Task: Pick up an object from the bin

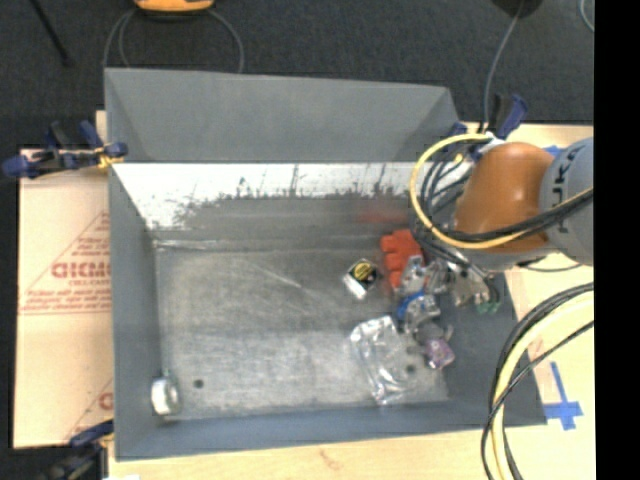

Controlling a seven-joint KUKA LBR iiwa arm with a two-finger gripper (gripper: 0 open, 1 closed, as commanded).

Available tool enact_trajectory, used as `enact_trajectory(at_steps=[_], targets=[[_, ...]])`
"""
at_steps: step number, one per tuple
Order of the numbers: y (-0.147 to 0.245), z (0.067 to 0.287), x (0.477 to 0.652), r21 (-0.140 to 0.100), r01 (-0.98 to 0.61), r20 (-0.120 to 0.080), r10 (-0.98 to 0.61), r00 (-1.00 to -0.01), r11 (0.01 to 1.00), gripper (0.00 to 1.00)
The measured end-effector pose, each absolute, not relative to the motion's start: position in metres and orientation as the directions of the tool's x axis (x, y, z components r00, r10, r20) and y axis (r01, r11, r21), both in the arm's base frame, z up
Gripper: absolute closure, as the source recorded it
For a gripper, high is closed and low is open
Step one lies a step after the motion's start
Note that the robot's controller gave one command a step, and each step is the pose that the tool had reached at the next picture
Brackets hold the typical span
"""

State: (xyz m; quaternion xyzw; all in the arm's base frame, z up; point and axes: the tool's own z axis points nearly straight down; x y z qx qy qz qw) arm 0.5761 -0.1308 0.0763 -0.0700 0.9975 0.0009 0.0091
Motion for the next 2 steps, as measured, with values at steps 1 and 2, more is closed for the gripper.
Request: enact_trajectory(at_steps=[1,2], targets=[[-0.141,0.187,0.581,-0.007,-0.351,-0.01,-0.351,-0.936,0.936,1.0],[-0.146,0.369,0.588,-0.01,-0.384,-0.012,-0.384,-0.923,0.923,1.0]])
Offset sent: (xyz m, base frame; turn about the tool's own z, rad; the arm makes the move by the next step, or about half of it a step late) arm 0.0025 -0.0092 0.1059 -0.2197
